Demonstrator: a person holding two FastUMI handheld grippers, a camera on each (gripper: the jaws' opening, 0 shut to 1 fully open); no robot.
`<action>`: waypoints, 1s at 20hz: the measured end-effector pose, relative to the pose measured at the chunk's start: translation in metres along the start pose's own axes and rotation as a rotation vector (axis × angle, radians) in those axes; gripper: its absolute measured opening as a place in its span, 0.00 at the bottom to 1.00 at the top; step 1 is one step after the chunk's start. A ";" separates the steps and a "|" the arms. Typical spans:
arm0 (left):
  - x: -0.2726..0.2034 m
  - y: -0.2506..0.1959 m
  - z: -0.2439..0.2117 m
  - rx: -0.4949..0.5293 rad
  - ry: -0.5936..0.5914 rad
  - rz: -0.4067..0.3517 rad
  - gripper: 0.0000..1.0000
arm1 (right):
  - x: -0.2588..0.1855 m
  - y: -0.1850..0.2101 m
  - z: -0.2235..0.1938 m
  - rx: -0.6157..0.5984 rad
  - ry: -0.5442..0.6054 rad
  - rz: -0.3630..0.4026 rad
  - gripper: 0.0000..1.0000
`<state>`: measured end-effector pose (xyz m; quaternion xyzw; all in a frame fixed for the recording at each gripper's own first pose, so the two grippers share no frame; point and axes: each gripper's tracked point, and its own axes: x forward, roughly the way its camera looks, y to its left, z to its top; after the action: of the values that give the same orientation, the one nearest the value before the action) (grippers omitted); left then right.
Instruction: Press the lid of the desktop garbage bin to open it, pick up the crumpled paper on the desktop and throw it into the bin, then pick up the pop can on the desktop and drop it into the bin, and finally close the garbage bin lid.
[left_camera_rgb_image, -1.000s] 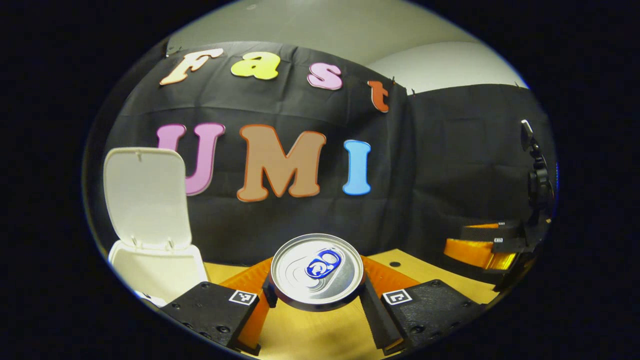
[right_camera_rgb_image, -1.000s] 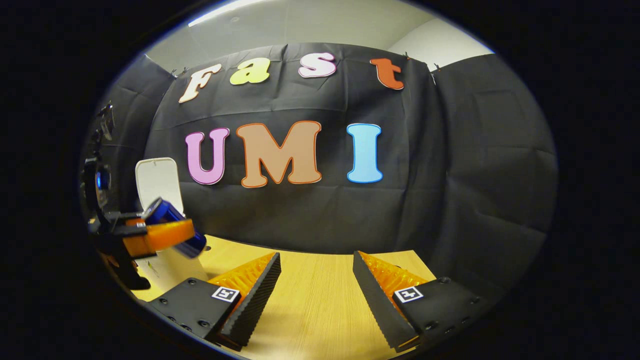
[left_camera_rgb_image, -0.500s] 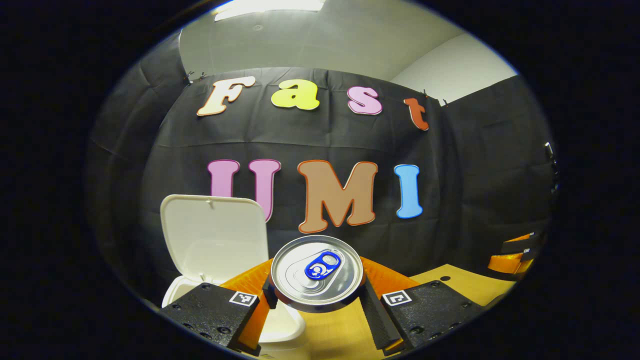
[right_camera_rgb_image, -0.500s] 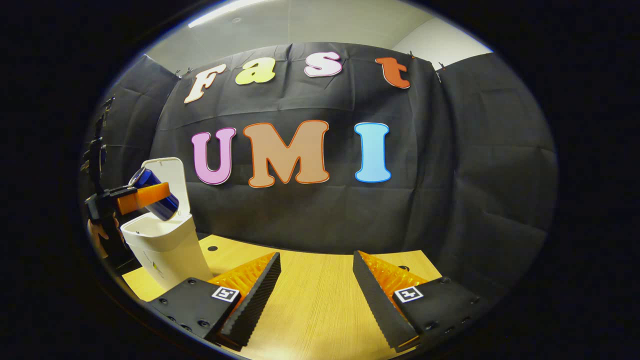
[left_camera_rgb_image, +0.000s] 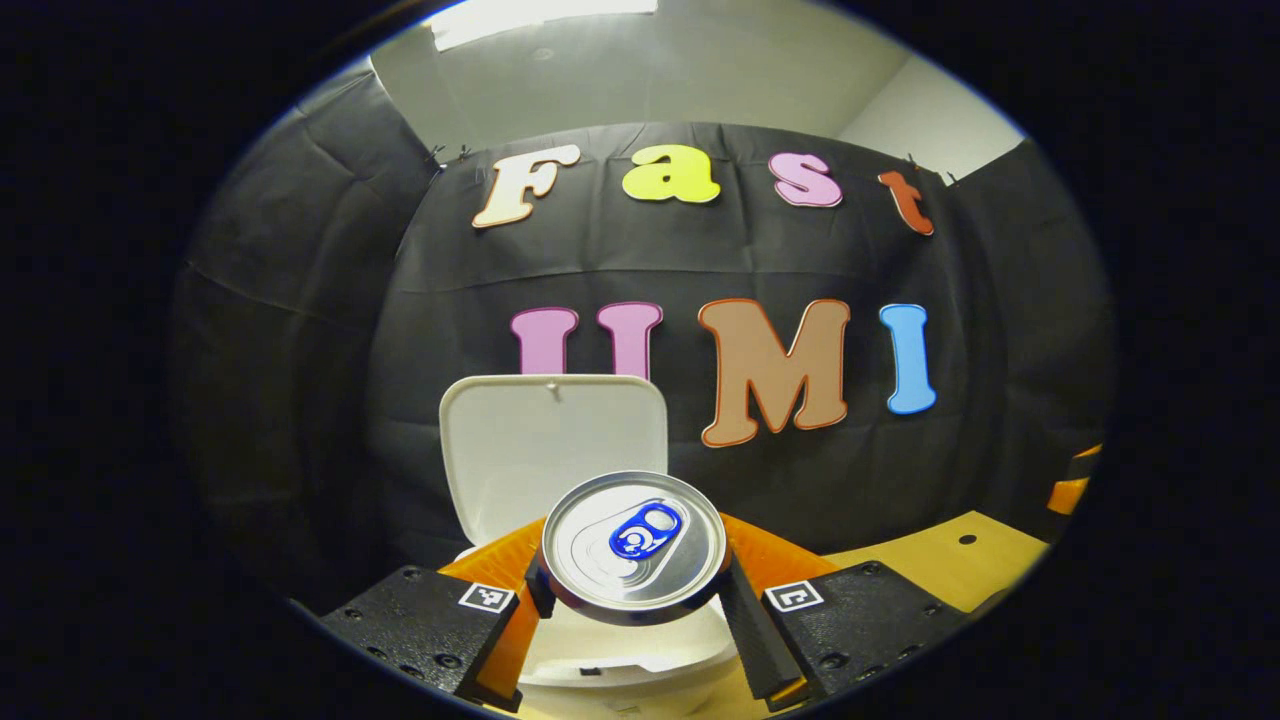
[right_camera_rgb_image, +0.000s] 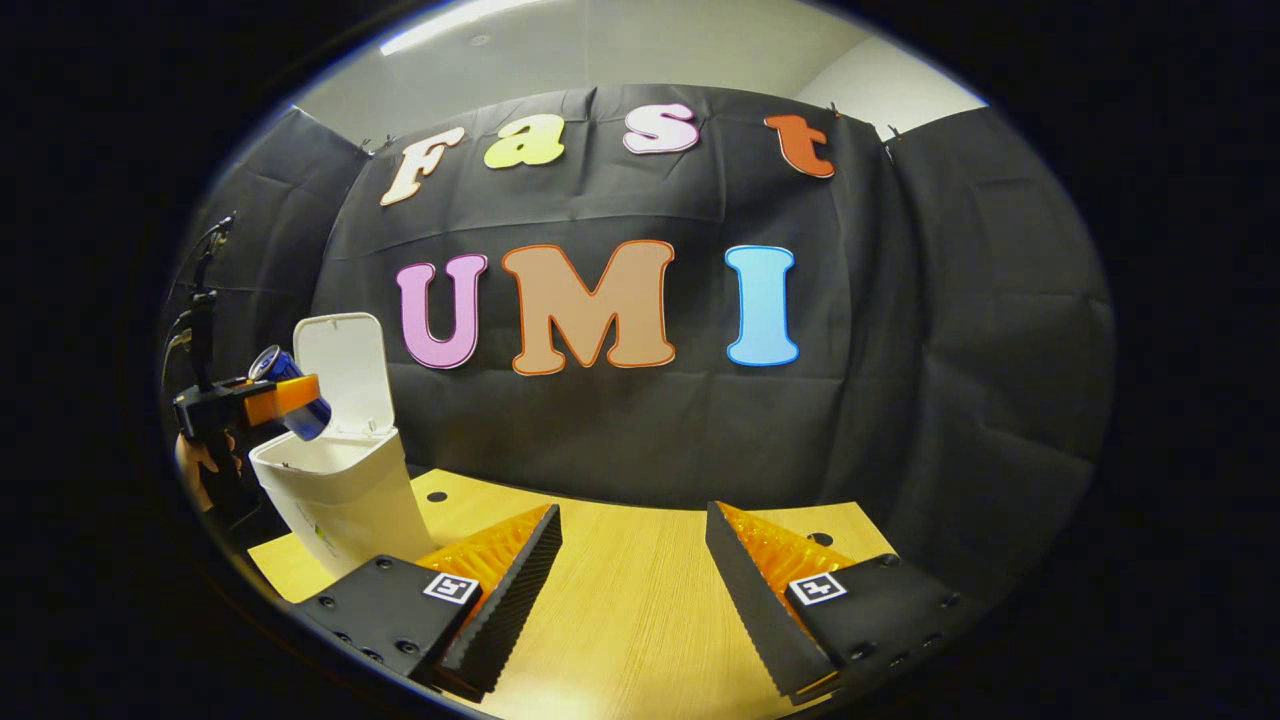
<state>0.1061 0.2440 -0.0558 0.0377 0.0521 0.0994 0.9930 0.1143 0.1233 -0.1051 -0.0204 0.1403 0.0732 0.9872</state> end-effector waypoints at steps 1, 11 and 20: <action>-0.001 0.004 -0.004 -0.008 0.011 0.015 0.76 | 0.000 -0.001 -0.001 -0.001 0.000 -0.002 0.96; 0.000 0.016 0.050 -0.003 -0.086 0.030 0.91 | -0.008 0.002 0.000 0.001 -0.014 -0.005 0.96; 0.040 0.041 0.144 0.043 -0.218 0.035 0.92 | -0.015 -0.005 -0.008 0.009 -0.004 -0.025 0.96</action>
<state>0.1535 0.2828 0.0869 0.0705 -0.0546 0.1111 0.9898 0.0981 0.1154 -0.1087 -0.0177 0.1384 0.0603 0.9884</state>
